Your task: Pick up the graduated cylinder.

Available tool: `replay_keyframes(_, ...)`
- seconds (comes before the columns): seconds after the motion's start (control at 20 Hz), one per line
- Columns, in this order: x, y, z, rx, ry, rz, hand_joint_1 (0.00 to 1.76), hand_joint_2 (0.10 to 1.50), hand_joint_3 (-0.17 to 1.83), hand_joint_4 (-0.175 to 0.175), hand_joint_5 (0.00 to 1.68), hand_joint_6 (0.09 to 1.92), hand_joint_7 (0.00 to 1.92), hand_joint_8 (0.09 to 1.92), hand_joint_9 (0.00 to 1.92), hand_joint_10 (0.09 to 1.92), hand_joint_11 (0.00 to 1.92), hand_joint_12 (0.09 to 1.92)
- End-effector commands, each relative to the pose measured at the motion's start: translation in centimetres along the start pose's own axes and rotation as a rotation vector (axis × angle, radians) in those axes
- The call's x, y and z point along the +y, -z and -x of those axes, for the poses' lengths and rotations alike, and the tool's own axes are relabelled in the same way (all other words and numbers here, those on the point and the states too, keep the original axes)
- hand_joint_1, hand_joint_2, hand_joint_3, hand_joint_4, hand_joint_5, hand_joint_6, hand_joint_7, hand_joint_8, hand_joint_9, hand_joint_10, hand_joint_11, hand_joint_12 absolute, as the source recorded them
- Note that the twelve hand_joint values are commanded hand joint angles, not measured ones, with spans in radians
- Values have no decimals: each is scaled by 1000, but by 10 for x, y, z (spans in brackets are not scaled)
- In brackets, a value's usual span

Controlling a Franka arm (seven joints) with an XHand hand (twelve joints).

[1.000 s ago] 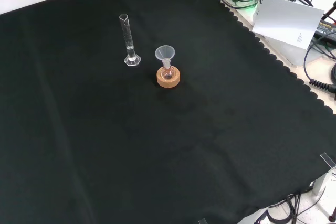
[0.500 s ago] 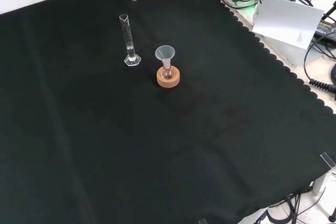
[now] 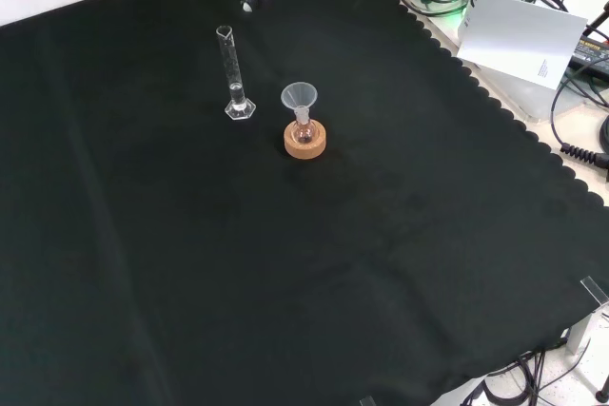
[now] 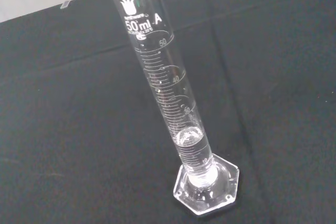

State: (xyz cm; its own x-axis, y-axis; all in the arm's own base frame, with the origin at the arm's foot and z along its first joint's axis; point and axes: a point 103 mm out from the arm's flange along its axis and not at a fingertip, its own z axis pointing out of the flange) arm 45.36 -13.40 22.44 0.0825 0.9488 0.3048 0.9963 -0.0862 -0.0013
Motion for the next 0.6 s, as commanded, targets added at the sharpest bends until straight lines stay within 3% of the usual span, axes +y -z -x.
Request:
replay_keyframes(0.05, -2, -32, 10, 168, 40, 24, 667, 855, 283, -41, 439, 87, 245, 699, 454, 683, 150, 1381)
replay_keyframes(0.3, -1, -48, 14, 224, 60, 22, 763, 783, 386, -46, 529, 87, 331, 691, 562, 632, 229, 1358)
replay_keyframes(0.6, 1, -61, 16, 223, 66, -13, 807, 743, 459, -48, 549, 87, 356, 690, 594, 611, 257, 1350)
